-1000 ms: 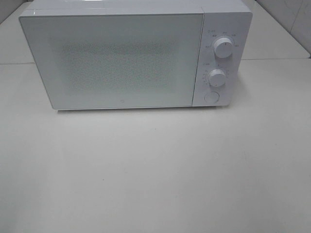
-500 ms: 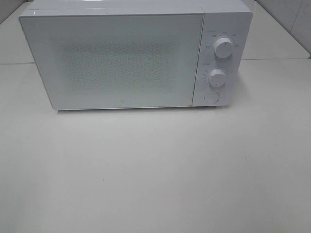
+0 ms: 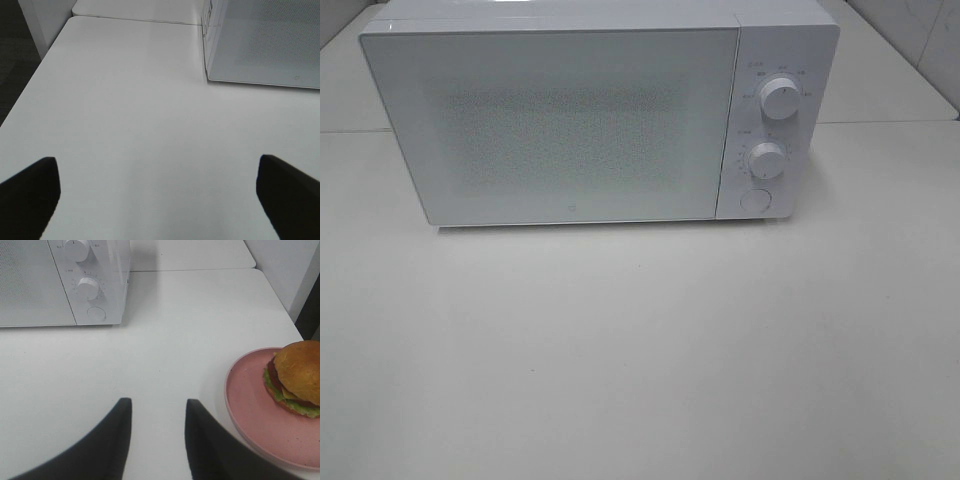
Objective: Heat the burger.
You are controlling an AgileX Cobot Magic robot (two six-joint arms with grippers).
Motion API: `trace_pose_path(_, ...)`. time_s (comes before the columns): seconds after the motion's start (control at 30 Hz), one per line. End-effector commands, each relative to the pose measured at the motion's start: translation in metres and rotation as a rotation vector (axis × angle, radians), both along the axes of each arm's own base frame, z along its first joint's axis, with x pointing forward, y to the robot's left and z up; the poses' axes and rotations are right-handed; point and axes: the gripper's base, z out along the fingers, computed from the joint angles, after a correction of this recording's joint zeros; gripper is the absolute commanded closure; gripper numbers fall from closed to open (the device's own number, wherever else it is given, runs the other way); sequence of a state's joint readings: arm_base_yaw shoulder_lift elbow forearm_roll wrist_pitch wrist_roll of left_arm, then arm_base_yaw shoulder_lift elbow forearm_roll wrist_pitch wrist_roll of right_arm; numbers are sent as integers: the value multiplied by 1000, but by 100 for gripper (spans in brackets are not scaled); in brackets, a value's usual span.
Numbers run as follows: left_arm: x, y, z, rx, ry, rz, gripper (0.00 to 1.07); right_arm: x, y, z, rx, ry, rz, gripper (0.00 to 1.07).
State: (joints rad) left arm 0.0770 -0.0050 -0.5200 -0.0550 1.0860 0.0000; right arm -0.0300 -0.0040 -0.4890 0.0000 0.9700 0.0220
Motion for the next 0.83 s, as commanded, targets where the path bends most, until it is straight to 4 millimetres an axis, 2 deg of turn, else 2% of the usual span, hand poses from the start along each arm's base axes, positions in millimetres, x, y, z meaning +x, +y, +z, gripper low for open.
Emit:
trace_pose_path(0.03,-3,0,0,0,-35,0,4,-4,0,0,-1,-35,-3,69)
trace_pose_path(0.83,-3,0,0,-1,-34,-1,4,-4,0,0,-1,-35,-3,69)
